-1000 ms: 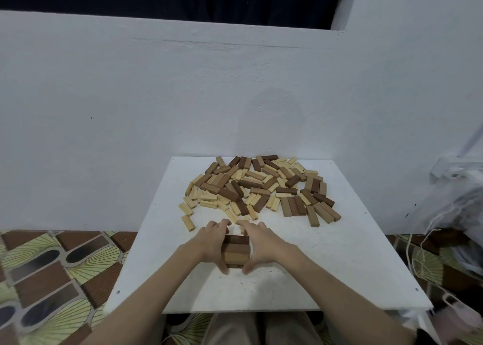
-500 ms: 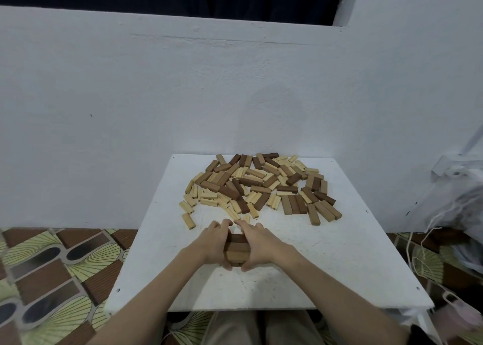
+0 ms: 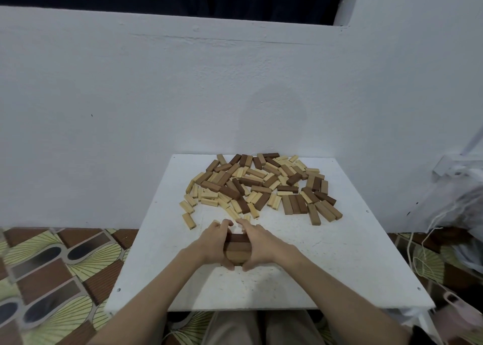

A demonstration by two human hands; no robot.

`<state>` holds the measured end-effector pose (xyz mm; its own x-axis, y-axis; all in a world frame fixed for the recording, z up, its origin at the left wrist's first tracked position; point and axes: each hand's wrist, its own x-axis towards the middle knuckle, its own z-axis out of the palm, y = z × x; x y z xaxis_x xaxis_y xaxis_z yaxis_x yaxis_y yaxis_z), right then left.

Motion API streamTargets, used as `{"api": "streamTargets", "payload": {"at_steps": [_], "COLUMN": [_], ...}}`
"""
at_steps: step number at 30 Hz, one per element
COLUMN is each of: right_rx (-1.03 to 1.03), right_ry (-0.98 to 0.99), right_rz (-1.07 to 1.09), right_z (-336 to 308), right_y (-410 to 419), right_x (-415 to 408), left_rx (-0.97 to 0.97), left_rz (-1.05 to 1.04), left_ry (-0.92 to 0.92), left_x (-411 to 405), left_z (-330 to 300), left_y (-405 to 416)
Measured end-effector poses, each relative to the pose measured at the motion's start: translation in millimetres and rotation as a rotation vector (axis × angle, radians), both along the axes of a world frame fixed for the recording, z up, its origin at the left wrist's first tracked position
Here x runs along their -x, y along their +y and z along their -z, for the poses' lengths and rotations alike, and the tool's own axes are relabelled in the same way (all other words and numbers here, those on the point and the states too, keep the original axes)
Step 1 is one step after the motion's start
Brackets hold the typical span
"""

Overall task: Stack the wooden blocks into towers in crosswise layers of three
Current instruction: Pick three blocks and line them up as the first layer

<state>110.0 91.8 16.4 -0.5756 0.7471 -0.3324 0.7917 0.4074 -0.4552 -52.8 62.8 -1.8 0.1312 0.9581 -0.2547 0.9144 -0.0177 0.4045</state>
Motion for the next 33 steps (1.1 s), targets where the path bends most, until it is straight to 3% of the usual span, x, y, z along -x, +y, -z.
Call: {"api": "streamTargets", "payload": {"at_steps": [4,9,11,14,19,33], "right_rx": [0.099,0.279,0.398,0.665,0.844,0.813], "right_ry": [0.027,0.300,0.416,0.571,0.646,0.576], "right_rz": [0.054,0.340,0.517,0.708,0.810,0.803], "right_z": [-10.5,-33.2,-36.9,-37.9,-37.5,-31.5], "right_y": [6.3,16.5,17.7,17.2,12.1,7.4], "right_x": [-5.9,-17.7,-15.3,-10.4,0.8,17.8], "left_rx": [0.076,0.193,0.343,0.506,0.519,0.508], "left_rz": [-0.081,-0.500,-0.654,-0.723,-0.792,-0.835], "left_ry": [-0.142,-0.617,-0.843,-1.026,-1.113,-1.149], "left_x": [7.6,21.6,22.2,18.8,4.4,-2.5], "left_z": [-17.3,-44.7,-52.0,-54.2,-54.8,-52.4], "left_y": [-2.1,3.8,2.0,-3.4,-5.6,-6.2]}}
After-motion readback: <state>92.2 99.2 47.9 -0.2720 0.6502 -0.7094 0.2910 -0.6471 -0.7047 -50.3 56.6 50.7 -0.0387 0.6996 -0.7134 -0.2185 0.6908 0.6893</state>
